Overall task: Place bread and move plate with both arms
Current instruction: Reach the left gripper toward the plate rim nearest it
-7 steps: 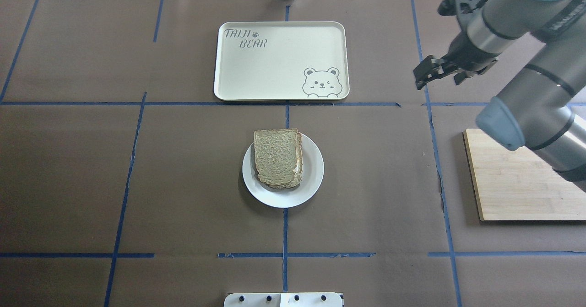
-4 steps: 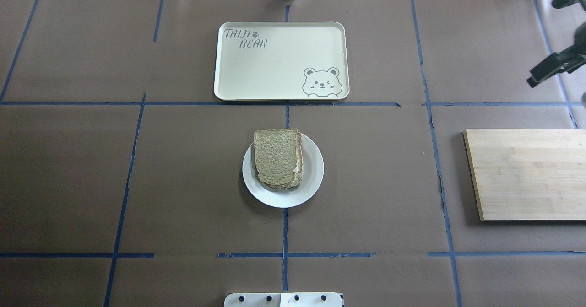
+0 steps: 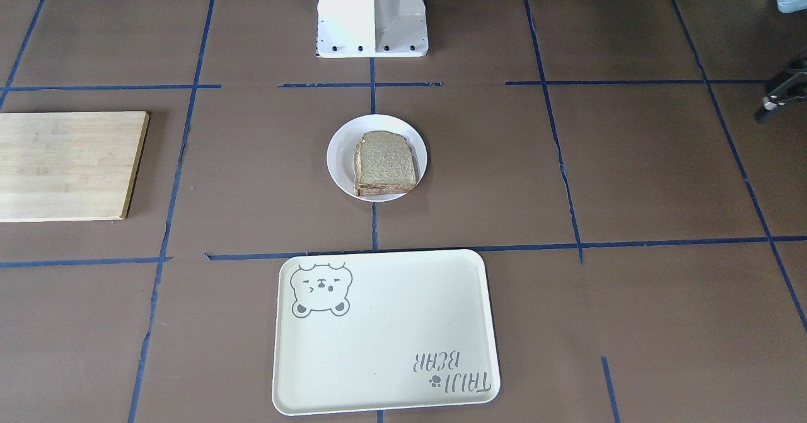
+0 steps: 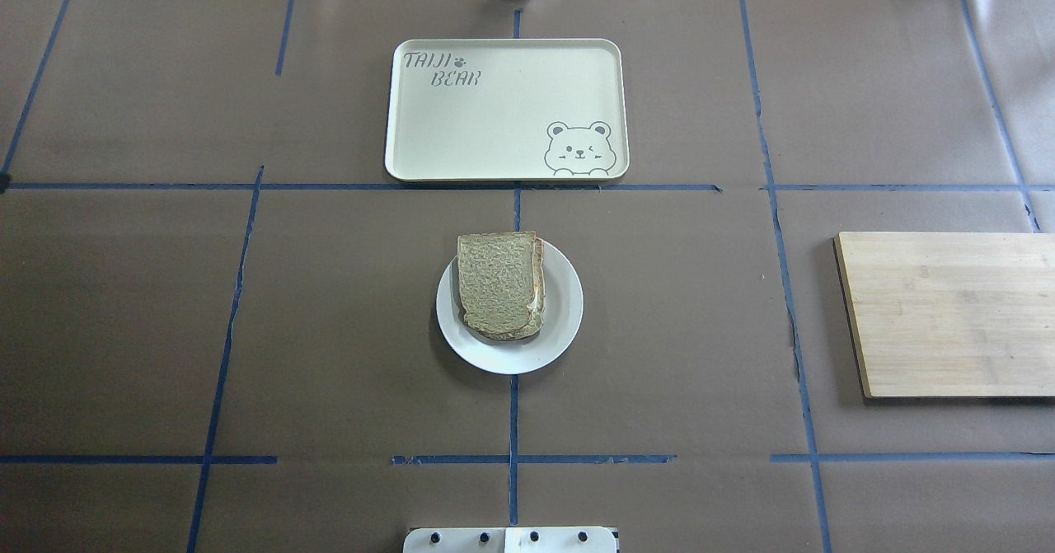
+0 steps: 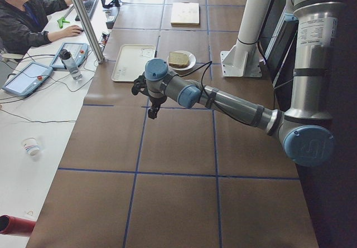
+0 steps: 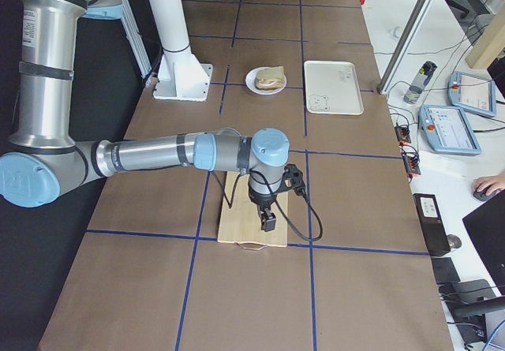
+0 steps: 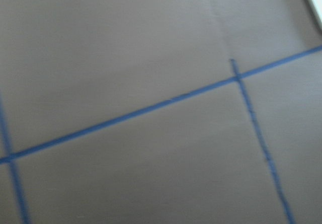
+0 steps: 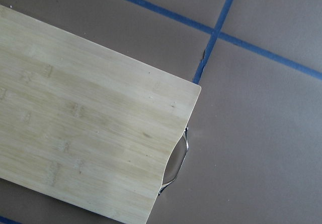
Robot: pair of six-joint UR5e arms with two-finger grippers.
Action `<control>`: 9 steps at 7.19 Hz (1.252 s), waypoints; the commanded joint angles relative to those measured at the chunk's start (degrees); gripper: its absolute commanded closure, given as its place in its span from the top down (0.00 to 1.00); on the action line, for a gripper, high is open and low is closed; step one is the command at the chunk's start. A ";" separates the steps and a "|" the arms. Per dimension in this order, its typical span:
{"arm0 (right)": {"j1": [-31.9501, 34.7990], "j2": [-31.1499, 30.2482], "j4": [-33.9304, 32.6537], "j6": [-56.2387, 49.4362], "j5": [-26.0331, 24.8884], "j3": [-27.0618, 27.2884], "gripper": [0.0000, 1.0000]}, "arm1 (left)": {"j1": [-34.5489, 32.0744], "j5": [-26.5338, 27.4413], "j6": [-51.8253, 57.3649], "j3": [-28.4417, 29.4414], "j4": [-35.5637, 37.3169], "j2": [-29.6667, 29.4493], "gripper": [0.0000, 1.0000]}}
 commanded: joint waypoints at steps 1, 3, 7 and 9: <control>0.47 -1.71 0.16 4.20 1.50 0.21 0.99 | 10.92 0.35 -32.86 0.52 -21.24 -0.36 1.00; 0.47 -1.71 2.00 4.75 1.50 -0.66 0.99 | 20.93 11.74 -59.11 1.31 -35.21 -4.46 1.00; 0.47 -1.71 2.18 4.75 1.50 -0.84 0.99 | 41.15 38.98 -81.15 12.01 -55.67 -14.67 1.00; 0.47 -1.62 2.18 4.75 1.50 -0.84 0.99 | 45.40 45.17 -82.23 19.65 -65.88 -17.65 1.00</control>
